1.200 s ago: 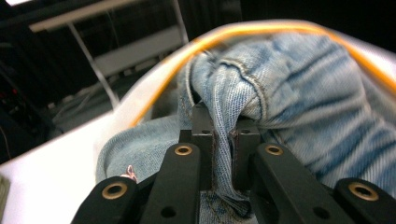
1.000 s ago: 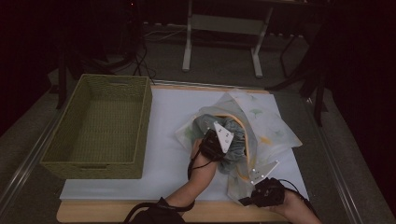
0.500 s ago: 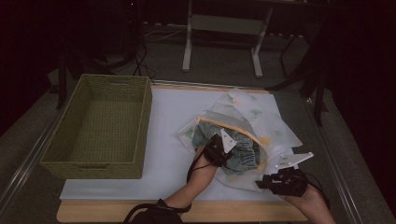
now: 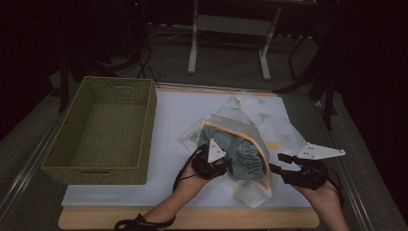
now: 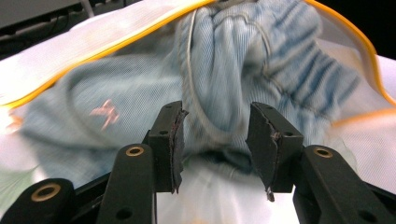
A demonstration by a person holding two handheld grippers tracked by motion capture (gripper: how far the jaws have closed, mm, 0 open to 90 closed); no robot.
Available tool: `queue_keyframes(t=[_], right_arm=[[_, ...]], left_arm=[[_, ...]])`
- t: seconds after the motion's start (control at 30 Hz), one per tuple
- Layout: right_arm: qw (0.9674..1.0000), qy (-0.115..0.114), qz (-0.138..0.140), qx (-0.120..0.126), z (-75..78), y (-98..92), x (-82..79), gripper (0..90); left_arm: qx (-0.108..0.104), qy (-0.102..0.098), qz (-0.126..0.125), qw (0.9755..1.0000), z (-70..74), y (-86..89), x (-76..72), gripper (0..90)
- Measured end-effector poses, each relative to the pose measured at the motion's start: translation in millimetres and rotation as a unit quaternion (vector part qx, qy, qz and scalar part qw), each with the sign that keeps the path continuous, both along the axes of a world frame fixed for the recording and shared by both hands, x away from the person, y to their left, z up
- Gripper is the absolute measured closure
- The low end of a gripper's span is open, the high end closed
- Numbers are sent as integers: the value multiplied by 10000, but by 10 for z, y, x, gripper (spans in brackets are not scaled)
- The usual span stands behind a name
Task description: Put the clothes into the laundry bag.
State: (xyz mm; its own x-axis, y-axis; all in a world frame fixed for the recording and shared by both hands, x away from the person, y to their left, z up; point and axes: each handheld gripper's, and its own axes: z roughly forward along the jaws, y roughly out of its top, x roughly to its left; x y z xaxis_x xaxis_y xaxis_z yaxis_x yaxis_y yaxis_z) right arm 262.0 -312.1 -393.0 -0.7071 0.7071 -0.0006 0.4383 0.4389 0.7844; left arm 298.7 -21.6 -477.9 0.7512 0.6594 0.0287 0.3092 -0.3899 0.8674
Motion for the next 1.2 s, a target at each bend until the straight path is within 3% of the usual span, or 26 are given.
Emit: queue_keyframes(t=[0.03,0.07,0.13,0.2,0.27,0.33,0.47,0.7,0.87,0.93,1.03,1.2], right_arm=[[10000,0,0,0,0,0,0,480],[10000,9,-47,-2,0,10,15,478],[9999,45,-111,59,-20,29,56,469],[9999,64,-108,88,-42,51,75,466],[9999,63,-101,103,-66,83,89,459],[9999,66,-72,97,-81,110,91,454],[10000,1,8,97,-88,155,70,437],[9992,-235,-303,-146,-104,267,222,342],[9982,-102,-482,-336,-212,491,483,163],[9979,-61,-521,-389,-267,600,602,164],[9980,154,-523,-333,-290,720,738,149],[9955,444,-553,-629,-356,845,874,161]], left_arm=[[-52,-89,-11,9999,10,72,-31,568],[3,-200,219,9996,22,220,-45,568],[-36,-224,429,9988,31,338,-22,532],[-1,-222,928,9954,32,476,50,505],[227,-340,1314,9905,10,557,132,482],[94,-217,1405,9898,-22,642,220,458],[-154,-110,1230,9922,-110,716,280,459],[-151,-74,1023,9946,-218,730,271,458],[-96,-147,752,9970,-200,675,204,458],[-72,-175,763,9969,-190,658,180,459],[-217,-106,737,9970,-179,681,158,458],[-47,-134,682,9976,-201,714,122,458]])
